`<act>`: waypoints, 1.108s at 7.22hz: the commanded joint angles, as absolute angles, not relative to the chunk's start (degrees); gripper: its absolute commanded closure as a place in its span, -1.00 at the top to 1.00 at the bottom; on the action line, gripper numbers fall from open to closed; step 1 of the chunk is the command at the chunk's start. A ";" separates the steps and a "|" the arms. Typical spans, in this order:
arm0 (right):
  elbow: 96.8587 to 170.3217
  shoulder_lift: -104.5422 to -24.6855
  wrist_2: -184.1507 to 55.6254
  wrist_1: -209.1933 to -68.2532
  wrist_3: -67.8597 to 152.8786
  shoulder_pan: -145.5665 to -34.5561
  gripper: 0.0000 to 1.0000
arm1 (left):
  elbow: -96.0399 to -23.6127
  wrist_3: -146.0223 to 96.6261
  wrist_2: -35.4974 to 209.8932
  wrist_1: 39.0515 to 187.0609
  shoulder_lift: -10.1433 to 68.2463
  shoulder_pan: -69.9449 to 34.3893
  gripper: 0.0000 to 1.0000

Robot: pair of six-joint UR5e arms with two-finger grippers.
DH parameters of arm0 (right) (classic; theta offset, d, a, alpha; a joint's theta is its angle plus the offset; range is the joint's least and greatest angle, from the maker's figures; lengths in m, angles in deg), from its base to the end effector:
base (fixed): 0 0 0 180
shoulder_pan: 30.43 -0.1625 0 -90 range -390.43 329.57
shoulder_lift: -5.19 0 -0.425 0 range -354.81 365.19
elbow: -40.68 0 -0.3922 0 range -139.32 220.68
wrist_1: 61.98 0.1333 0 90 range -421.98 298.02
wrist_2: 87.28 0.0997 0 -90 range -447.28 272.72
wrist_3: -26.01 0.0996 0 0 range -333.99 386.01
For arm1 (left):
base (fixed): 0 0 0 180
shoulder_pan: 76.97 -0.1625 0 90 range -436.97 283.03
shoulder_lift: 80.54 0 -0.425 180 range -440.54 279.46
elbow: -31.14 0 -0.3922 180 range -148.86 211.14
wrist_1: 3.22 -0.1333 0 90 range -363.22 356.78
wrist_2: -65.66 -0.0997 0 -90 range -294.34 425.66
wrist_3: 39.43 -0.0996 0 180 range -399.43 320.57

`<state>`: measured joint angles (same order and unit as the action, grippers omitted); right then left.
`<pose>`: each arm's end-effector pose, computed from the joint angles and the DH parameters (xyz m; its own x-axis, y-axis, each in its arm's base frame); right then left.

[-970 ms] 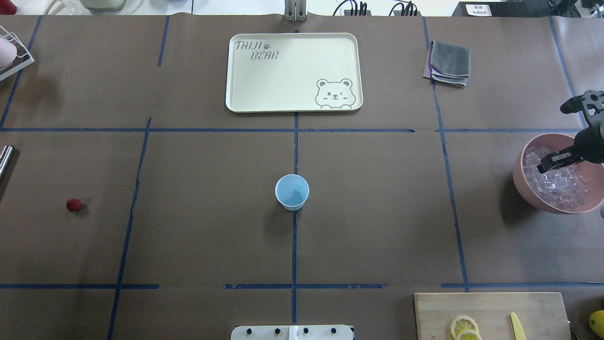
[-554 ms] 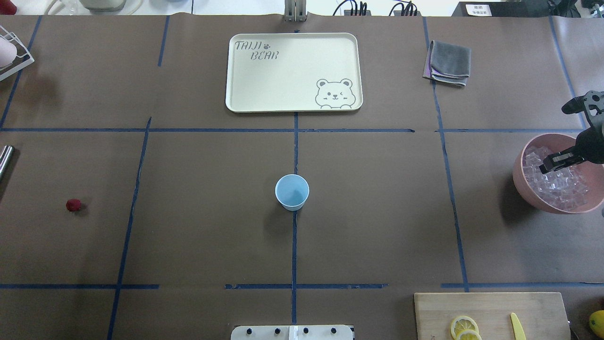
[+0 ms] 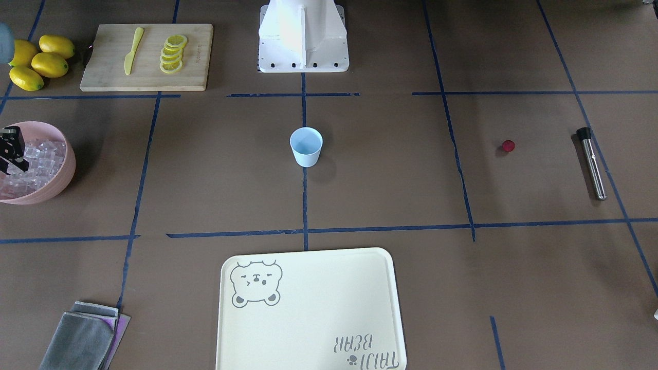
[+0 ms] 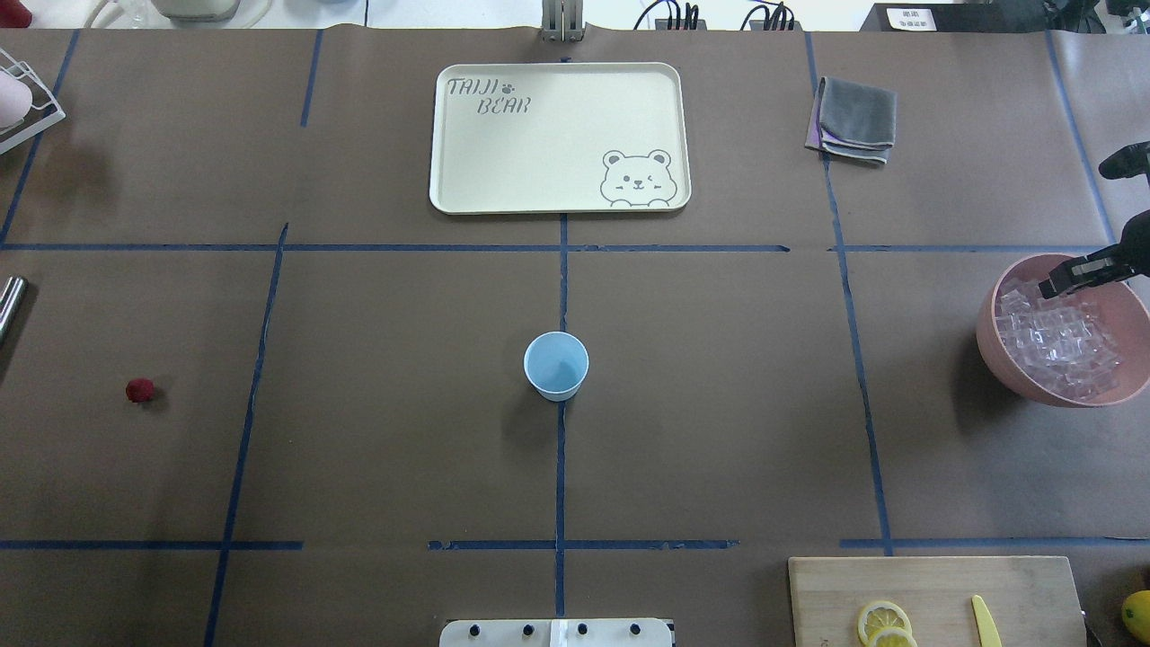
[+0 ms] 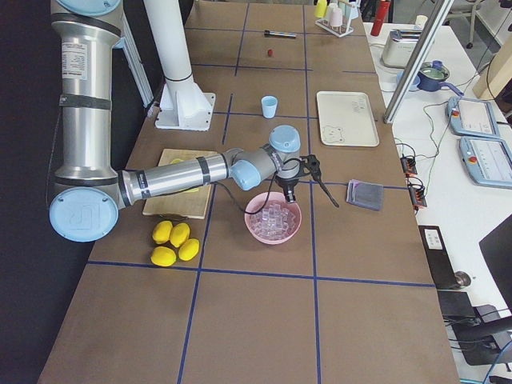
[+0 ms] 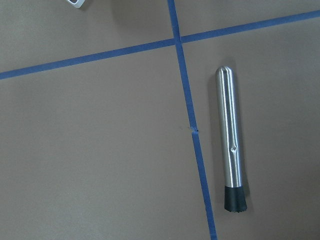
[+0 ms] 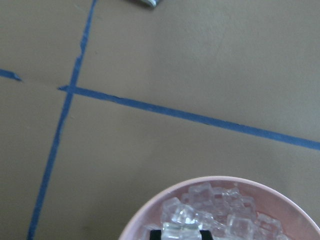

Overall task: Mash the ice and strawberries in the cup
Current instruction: 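Carry the ice cube with the right gripper to the light-blue cup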

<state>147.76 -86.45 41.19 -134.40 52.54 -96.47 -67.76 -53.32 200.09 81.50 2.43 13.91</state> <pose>-0.1346 -0.4785 0.4940 0.6690 -0.2194 0.7101 0.0466 0.9659 0.2546 -0.0703 -0.4342 0.6484 0.6962 0.1885 -0.6926 -0.1564 0.9816 0.1100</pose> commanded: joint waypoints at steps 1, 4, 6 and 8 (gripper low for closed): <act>151.59 -76.52 41.12 -147.68 54.39 -95.39 -0.97 | -67.82 -53.32 200.23 81.50 2.43 13.91 1.00; 152.39 -63.75 35.71 -153.38 54.48 -84.89 -0.95 | -67.91 -53.32 200.31 81.59 2.43 13.91 1.00; 152.04 -55.23 31.91 -161.60 57.10 -79.68 -0.96 | -67.91 -53.40 200.31 81.59 2.43 13.91 1.00; 151.26 -50.20 25.08 -162.26 70.77 -70.38 -0.97 | -67.91 -53.40 200.40 81.59 2.43 13.91 1.00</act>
<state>151.80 -53.56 29.19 -161.24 63.15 -75.98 -67.91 -53.39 200.37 81.59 2.43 13.91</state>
